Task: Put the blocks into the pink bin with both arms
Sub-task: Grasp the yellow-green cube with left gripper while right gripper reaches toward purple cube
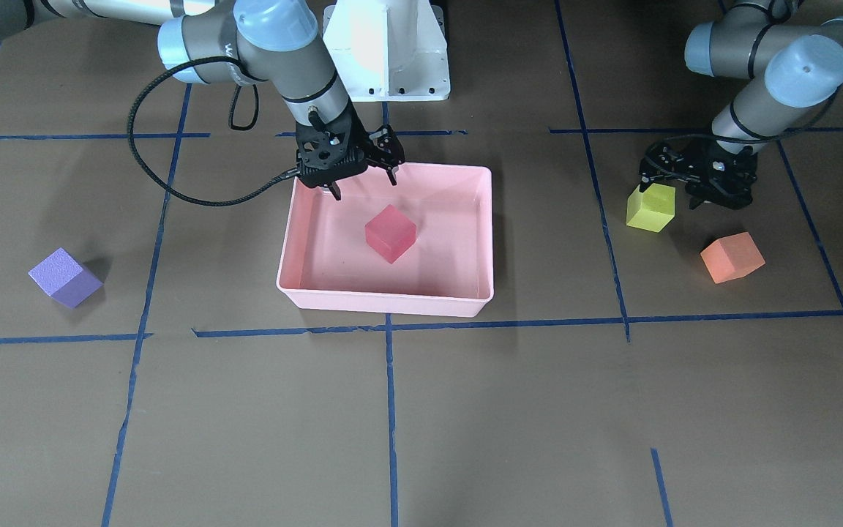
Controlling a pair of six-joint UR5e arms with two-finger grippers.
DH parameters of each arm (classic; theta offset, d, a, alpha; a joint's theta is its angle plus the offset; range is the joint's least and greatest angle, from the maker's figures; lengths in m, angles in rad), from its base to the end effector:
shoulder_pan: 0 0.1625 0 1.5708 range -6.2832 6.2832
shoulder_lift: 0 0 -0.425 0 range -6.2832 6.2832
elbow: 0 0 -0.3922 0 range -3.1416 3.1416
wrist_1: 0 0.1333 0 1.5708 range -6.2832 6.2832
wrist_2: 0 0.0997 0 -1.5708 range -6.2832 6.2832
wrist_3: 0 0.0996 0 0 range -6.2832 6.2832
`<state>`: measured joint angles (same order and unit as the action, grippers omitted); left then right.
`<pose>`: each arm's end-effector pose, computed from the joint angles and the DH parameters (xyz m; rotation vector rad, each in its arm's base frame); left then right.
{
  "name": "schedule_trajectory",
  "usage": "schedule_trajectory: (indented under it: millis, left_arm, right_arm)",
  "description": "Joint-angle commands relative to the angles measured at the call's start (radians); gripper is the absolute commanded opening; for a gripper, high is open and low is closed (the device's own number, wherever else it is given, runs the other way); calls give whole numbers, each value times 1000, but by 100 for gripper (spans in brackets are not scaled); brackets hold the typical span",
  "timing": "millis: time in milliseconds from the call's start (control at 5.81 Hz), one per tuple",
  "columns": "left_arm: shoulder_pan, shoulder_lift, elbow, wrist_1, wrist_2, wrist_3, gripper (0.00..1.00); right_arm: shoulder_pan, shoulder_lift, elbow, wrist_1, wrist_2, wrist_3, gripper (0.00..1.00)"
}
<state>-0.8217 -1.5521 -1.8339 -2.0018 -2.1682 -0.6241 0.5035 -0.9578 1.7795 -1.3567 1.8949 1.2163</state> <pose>0.2852 -0.4202 0.4945 0.1429 0.8616 0.3186 -0.5148 -0.3995 0.1853 0.1589 -1.0545 -0.0332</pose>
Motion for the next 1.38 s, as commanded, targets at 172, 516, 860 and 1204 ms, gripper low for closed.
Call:
schedule_trajectory:
  millis: [172, 516, 860, 1204]
  left_arm:
    - [52, -6, 27, 0, 61, -20, 100]
    - [62, -11, 48, -5, 59, -41, 54]
    - [61, -127, -11, 11, 27, -287, 7]
    - [59, -274, -88, 15, -10, -449, 7]
  right_arm:
    - [72, -79, 73, 4, 130, -7, 100]
    - [96, -230, 214, 1, 121, 15, 100]
    - [191, -395, 294, -1, 133, 6, 100]
    - [304, -477, 294, -9, 211, -26, 100]
